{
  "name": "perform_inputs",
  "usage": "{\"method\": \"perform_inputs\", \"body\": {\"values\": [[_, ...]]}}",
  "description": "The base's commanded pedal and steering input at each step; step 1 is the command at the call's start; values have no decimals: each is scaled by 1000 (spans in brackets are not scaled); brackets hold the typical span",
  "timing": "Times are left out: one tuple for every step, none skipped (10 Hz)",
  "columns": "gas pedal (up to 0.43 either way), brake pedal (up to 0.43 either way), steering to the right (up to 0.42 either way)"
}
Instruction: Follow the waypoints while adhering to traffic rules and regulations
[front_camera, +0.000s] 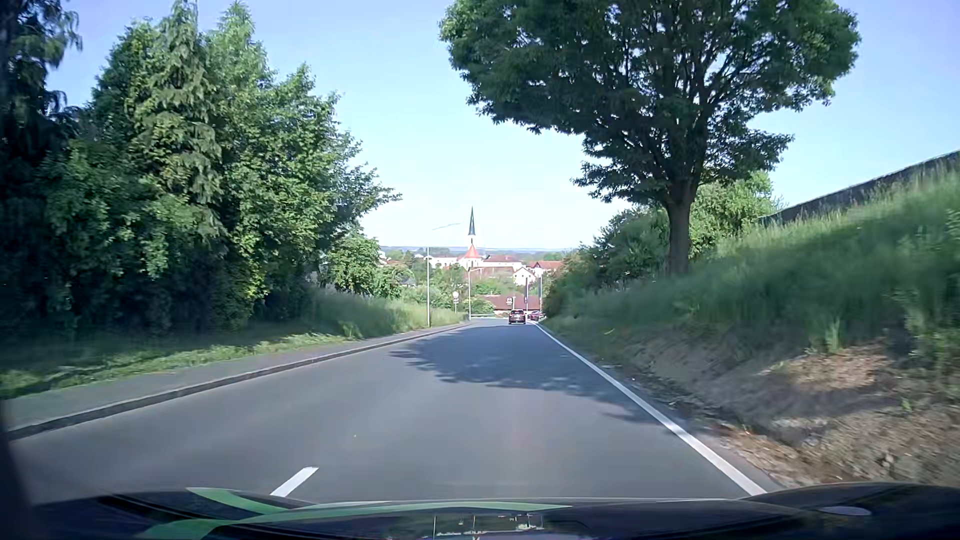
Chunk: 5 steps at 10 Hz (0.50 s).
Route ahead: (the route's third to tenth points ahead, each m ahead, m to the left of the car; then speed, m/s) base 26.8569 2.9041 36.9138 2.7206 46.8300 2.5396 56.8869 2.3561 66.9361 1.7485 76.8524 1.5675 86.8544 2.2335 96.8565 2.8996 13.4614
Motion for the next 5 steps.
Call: {"method": "perform_inputs", "body": {"values": [[0,30,5],[0,18,5],[0,12,5],[0,12,5],[0,12,5]]}}
